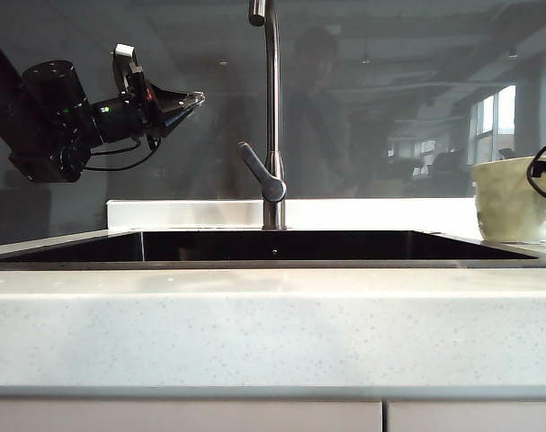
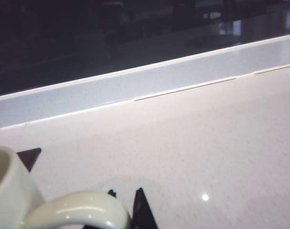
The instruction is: Pick up the mug next to the sink, go to the faucet to get some water, pour the water into the sink, and finally put the mug back to its place.
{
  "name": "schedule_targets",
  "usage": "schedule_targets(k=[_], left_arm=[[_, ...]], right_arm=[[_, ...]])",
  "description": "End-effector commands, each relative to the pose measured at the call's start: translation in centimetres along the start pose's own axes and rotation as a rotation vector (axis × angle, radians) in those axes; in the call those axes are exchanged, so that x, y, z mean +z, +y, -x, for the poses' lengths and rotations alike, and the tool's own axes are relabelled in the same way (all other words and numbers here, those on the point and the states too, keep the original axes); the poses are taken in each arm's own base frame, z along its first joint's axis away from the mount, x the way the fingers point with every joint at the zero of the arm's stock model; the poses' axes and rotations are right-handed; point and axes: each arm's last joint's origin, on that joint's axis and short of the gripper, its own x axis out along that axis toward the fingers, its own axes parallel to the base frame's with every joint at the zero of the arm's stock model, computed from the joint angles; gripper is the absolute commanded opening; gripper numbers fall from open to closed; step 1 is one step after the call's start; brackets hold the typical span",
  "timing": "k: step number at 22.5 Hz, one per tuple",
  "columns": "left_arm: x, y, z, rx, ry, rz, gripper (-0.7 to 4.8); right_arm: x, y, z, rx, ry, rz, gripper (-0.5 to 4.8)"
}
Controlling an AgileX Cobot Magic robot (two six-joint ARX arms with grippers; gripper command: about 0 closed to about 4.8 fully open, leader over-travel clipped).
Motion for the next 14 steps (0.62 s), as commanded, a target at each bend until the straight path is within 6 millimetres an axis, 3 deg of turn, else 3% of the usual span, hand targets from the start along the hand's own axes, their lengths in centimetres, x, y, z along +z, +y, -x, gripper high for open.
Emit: schedule_targets(k=[1,14], left_arm=[[0.5,-0.5,-0.2,-0.017,-0.002,-0.025,-0.05],[0.4,-0.6,-0.4,-0.023,0.002,-0.023,-0.06]], right_arm=[[1.1,0.2,-1.0,0.014,-0.093,-0.017,-0.01],[-0.5,1.1,-4.0,0.042,-0.085,-0.049,-0.01]])
